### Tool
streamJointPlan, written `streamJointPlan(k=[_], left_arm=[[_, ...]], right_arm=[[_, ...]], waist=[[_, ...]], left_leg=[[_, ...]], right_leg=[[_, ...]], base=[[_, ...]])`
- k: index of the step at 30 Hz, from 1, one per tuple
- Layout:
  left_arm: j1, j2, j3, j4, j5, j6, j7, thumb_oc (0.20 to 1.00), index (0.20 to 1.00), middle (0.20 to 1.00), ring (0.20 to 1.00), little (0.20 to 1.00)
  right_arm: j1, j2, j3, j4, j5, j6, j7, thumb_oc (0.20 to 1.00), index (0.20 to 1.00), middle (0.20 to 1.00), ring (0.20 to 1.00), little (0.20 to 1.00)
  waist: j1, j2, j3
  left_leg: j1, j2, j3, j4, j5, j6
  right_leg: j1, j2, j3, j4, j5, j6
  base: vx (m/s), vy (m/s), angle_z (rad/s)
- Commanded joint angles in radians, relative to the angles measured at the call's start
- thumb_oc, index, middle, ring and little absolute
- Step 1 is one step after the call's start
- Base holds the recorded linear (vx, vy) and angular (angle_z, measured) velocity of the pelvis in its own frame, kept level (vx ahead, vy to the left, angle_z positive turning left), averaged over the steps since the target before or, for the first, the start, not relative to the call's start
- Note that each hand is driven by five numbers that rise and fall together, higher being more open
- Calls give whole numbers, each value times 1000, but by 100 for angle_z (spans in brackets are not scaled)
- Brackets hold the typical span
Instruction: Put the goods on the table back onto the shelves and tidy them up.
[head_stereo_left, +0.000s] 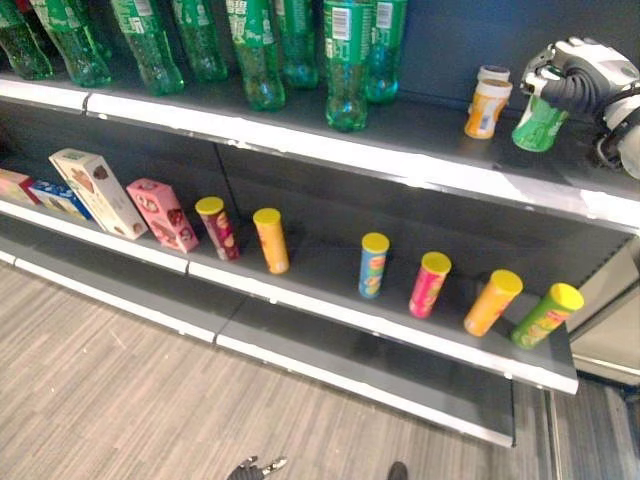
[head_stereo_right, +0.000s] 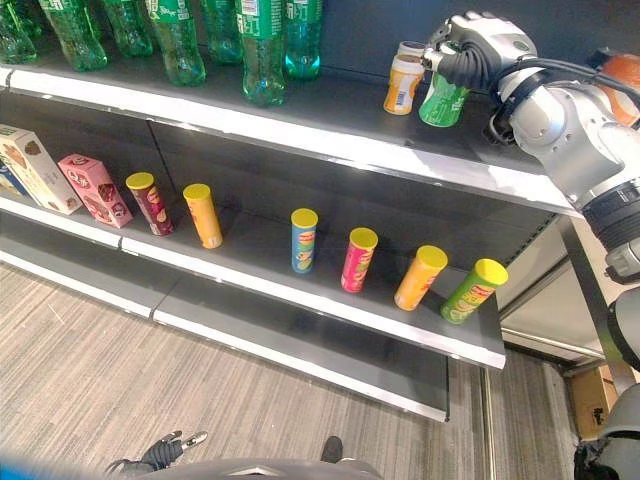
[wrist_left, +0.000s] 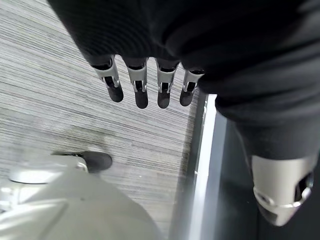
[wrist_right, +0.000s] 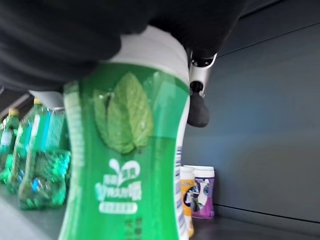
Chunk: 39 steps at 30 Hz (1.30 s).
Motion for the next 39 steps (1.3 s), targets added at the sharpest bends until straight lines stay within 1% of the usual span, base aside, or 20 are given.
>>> streamJointPlan(k=[1,9,12,17,19,27,32,39], left_arm=[[-44,57,-32,33,-30,-18,17,1000,1000,1000,1000,1000],[-41,52,-40,24,-34,-17,15,1000,1000,1000,1000,1000],[-42,50,-43,17,-39,-18,15,1000,1000,1000,1000,1000],[-38,48,-43,15,-42,-18,15,1000,1000,1000,1000,1000],[-34,47,-36,24,-41,-16,16,1000,1000,1000,1000,1000],[-16,41,-26,24,-58,-15,18,1000,1000,1000,1000,1000],[-8,40,-21,24,-69,-12,15,1000,1000,1000,1000,1000],[-6,43,-19,20,-77,-14,16,1000,1000,1000,1000,1000]], right_arm=[[-93,-21,14,66,-13,24,-61,200,200,200,200,200],[-76,-4,4,54,5,24,-46,200,200,200,200,200],[-62,14,5,58,15,20,-38,200,200,200,200,200],[-31,26,-15,48,26,20,-35,200,200,200,200,200],[2,39,-48,25,44,20,-33,200,200,200,200,200],[28,74,-80,32,69,26,-41,200,200,200,200,200],[9,61,-64,42,65,31,-39,200,200,200,200,200],[-20,47,-37,72,56,35,-43,200,200,200,200,200]], waist=[[20,-51,-11],[21,-44,-10],[24,-43,-9],[26,-42,-9],[29,-42,-6],[47,-53,0],[55,-65,6],[60,-74,13]], left_leg=[[-31,32,20,-14,-1,-53],[-35,29,21,-16,0,-50],[-32,28,22,-16,-2,-48],[-32,28,23,-16,-3,-46],[-31,28,22,-16,-6,-42],[-34,24,19,-15,-9,-37],[-40,23,12,-16,-9,-36],[-45,23,9,-16,-8,-36]], right_leg=[[52,-103,35,82,-155,102],[54,-107,29,79,-153,104],[55,-108,32,78,-152,105],[55,-109,32,80,-154,105],[51,-112,33,81,-154,108],[51,-116,36,82,-154,111],[44,-118,31,87,-156,112],[39,-119,28,89,-155,114]], base=[[2,4,10],[4,3,9],[0,0,0],[0,0,0],[12,20,0],[17,21,0],[5,6,1],[0,0,0]])
